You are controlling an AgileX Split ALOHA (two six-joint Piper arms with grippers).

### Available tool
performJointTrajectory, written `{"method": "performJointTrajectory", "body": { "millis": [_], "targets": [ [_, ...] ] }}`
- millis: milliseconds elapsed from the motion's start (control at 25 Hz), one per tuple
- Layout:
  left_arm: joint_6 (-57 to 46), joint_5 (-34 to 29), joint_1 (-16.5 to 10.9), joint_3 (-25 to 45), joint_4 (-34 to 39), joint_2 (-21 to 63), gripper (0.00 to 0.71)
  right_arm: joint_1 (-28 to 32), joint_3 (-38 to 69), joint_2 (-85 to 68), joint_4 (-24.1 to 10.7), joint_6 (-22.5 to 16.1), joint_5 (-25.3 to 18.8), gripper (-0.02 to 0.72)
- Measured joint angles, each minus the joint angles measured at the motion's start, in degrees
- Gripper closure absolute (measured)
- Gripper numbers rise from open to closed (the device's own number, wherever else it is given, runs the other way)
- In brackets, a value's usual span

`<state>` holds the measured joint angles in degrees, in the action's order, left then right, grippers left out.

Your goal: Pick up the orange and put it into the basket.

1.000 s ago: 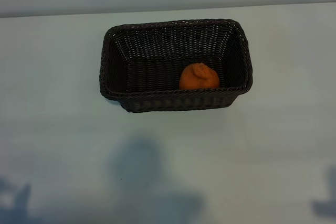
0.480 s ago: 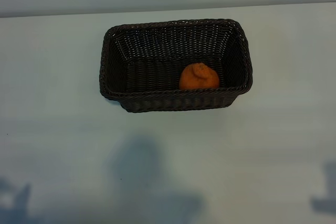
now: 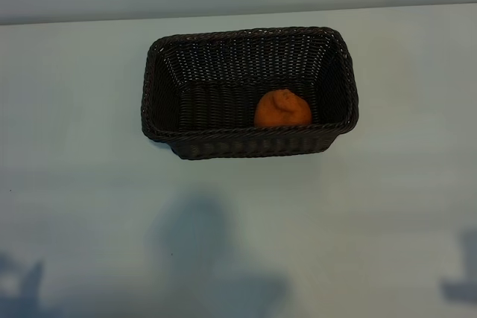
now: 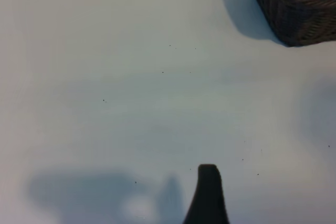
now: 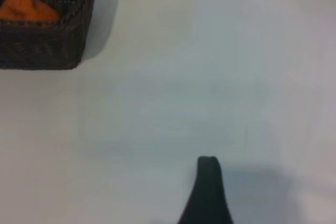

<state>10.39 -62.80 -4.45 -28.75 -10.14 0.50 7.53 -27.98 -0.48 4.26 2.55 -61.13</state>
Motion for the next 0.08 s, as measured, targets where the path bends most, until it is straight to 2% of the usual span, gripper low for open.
{"method": "performJointTrajectory", "body": {
  "millis": [80],
  "targets": [
    [0.0,0.0,0.0,0.0,0.0,0.0,0.117,0.0,0.0,0.0,0.0,0.0,0.0,0.145]
  ]
}}
